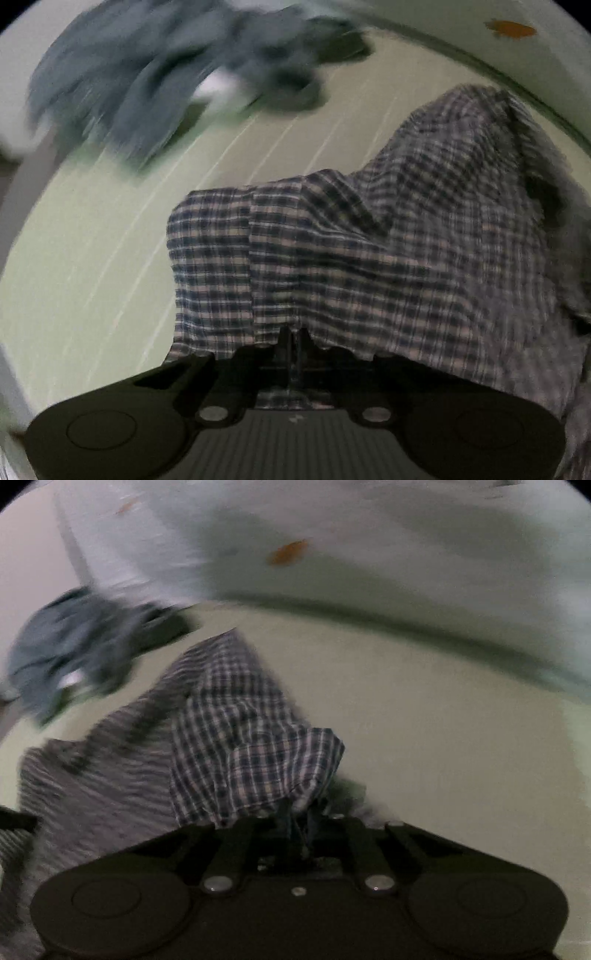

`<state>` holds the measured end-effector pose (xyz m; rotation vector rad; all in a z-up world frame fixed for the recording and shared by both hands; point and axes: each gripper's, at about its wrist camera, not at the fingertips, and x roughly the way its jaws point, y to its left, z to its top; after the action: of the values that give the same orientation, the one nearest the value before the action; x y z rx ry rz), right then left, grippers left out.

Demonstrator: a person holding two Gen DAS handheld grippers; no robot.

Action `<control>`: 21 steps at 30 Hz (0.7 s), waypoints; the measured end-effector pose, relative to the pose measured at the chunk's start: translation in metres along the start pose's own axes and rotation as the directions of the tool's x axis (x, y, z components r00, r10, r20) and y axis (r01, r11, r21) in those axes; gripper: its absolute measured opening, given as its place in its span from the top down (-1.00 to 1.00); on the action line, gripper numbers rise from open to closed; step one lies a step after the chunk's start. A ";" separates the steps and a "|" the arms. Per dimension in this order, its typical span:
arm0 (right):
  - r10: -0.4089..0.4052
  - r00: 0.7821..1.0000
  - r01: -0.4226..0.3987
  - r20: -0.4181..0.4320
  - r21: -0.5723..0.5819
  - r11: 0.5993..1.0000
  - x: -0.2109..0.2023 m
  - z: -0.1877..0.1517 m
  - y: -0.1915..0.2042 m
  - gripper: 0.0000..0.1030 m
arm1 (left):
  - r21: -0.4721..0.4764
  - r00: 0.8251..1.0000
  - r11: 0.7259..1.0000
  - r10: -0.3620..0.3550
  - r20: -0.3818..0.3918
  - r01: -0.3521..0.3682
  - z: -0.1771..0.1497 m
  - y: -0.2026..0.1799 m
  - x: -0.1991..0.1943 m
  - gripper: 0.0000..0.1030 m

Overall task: Fold clothes
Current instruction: 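Lift the plaid shirt off the pile and lay it on the mat with both grippers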

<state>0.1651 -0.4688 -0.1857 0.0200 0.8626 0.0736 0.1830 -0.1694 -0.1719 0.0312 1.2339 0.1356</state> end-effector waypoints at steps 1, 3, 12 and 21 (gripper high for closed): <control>-0.052 0.999 0.052 0.007 0.032 0.998 -0.003 0.002 -0.019 0.87 | 0.024 1.000 1.000 -0.016 0.021 0.016 0.018 -0.013 0.005 0.96; -0.150 0.989 0.148 0.008 0.115 0.982 -0.009 0.004 -0.059 0.87 | 0.072 0.997 0.996 -0.052 0.062 0.047 0.056 -0.041 0.015 0.97; -0.655 0.735 0.669 -0.175 0.347 0.657 -0.073 -0.038 -0.233 0.87 | 0.329 0.909 0.914 -0.328 0.257 0.237 0.166 -0.196 -0.027 0.54; -0.617 0.762 0.634 -0.196 0.420 0.650 -0.109 -0.087 -0.182 -0.76 | 0.362 0.911 0.871 -0.396 0.118 0.331 0.057 -0.184 -0.067 -0.29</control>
<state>0.0387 -0.6597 -0.1682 0.1703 0.8653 -0.8060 0.2308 -0.3572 -0.1085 0.1026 1.0395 -0.4042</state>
